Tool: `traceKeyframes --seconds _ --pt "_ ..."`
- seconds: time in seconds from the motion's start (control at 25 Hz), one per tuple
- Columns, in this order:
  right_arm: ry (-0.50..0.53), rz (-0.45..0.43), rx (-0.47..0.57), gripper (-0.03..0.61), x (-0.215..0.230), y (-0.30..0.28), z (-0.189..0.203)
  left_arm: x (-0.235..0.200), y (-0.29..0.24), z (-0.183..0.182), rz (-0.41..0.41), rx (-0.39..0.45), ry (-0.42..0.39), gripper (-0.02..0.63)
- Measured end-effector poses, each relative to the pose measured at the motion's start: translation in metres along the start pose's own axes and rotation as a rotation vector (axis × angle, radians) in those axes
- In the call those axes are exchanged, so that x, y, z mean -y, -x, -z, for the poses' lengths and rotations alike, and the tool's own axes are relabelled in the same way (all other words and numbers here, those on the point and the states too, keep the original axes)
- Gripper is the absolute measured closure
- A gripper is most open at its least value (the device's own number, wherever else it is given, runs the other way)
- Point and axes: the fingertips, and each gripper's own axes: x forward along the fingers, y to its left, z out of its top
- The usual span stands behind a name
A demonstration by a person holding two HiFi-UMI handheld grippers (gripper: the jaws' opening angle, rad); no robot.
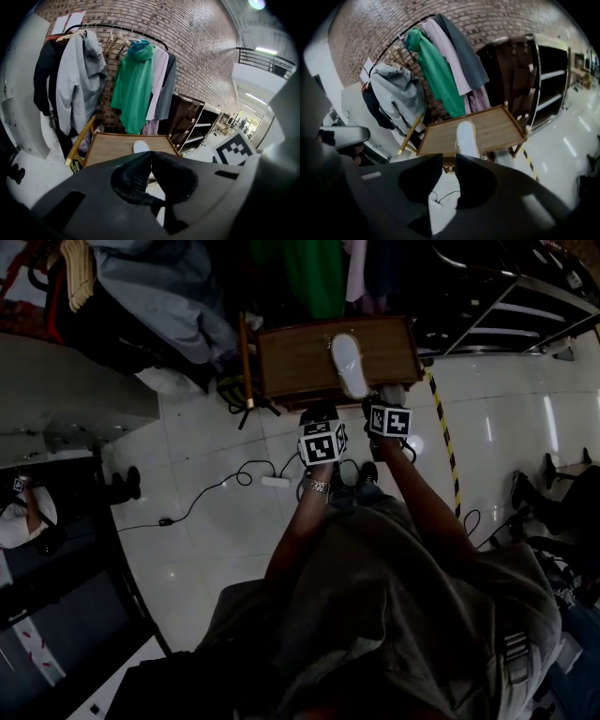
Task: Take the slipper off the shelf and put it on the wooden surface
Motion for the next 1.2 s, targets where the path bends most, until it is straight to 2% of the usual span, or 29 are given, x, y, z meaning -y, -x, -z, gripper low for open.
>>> traceKeyframes --seconds 0.08,0.12,0.24,0.64,0.96,1.2 --pt "0.095 0.018 0.047 0.563 -0.018 0.025 -0.018 0.012 0.000 -0.015 0.029 0.009 -0.011 0.609" --pt "0.138 0.010 0.071 0.577 -0.031 0.034 -0.026 0.015 0.001 -0.021 0.038 0.012 -0.022 0.609" --pt "0.205 -0.037 0.110 0.577 -0.061 0.051 -0.047 0.024 0.003 -0.033 0.042 0.016 -0.057 0.609" --pt "0.268 -0.062 0.152 0.577 -0.074 0.087 -0.071 0.046 0.009 -0.048 0.027 0.029 -0.100 0.612" --pt "0.292 -0.124 0.151 0.577 -0.093 0.098 -0.061 0.047 0.021 -0.043 0.017 0.042 -0.099 0.612" --pt "0.315 -0.159 0.149 0.577 -0.101 0.094 -0.058 0.041 0.027 -0.047 0.014 0.090 -0.049 0.612"
